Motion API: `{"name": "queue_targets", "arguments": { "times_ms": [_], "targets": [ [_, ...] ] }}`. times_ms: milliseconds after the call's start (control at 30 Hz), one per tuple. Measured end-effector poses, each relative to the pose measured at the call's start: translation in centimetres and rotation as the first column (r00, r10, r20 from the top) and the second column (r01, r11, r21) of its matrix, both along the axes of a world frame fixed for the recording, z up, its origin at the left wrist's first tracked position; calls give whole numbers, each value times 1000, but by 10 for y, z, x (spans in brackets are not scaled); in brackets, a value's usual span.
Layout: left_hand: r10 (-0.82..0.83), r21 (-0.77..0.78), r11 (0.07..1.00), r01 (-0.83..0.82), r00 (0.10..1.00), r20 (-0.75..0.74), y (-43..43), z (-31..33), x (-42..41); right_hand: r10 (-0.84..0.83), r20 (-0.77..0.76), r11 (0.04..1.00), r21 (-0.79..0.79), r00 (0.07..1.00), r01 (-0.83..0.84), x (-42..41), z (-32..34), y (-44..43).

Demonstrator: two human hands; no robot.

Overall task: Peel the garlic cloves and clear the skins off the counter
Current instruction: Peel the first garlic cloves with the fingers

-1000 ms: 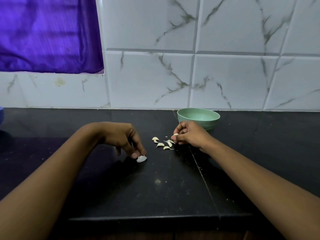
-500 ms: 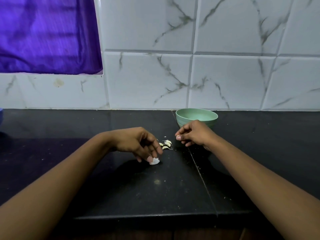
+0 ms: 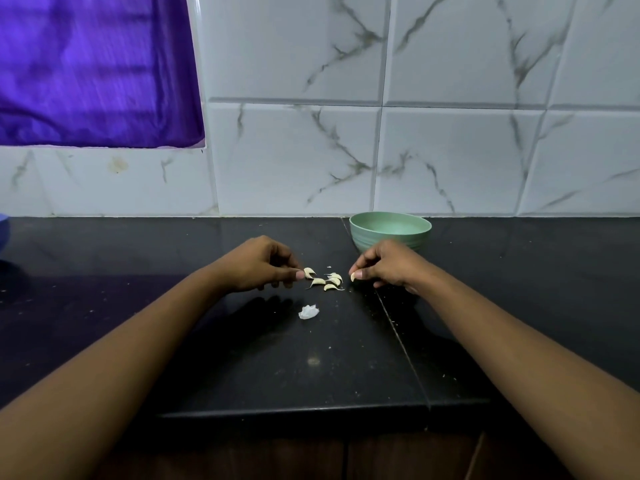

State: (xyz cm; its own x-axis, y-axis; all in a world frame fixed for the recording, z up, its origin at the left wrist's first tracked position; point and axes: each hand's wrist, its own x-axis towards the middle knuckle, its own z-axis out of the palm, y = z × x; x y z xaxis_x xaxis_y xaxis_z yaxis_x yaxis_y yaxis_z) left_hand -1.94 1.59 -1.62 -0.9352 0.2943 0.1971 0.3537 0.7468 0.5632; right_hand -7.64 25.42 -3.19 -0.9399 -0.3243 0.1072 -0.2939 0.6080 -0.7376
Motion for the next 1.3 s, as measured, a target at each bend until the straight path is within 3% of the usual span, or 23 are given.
{"name": "queue_targets", "arguments": {
  "times_ms": [100, 200, 433, 700, 1200, 1267, 1300],
  "targets": [
    [-18, -99, 995, 14, 999, -35, 2, -4, -3, -15, -35, 997, 73, 999, 17, 1, -1, -2],
    [-29, -202, 979, 18, 998, -50, 3, -6, -7, 0, -145, 968, 249, 989, 36, 3, 2, -5],
    [-85, -247, 967, 66, 994, -64, 9, -6, -7, 75, -355, 876, 469, 932, 108, 8, 5, -13],
    [-80, -254, 965, 60, 995, -67, 12, -9, -10, 168, -391, 882, 470, 905, 39, 4, 6, -4],
    [-54, -262, 965, 31, 996, -78, 14, -13, -13, 317, -580, 815, 571, 750, 97, 1, -15, -4],
    [-37, -245, 969, 10, 994, -103, 16, -12, -11, 260, -585, 876, 478, 768, 67, 0, -14, -2],
    [-28, -226, 974, -3, 991, -134, 17, -12, -11, 178, -554, 939, 341, 813, 27, 1, -11, -2]
  ]
}}
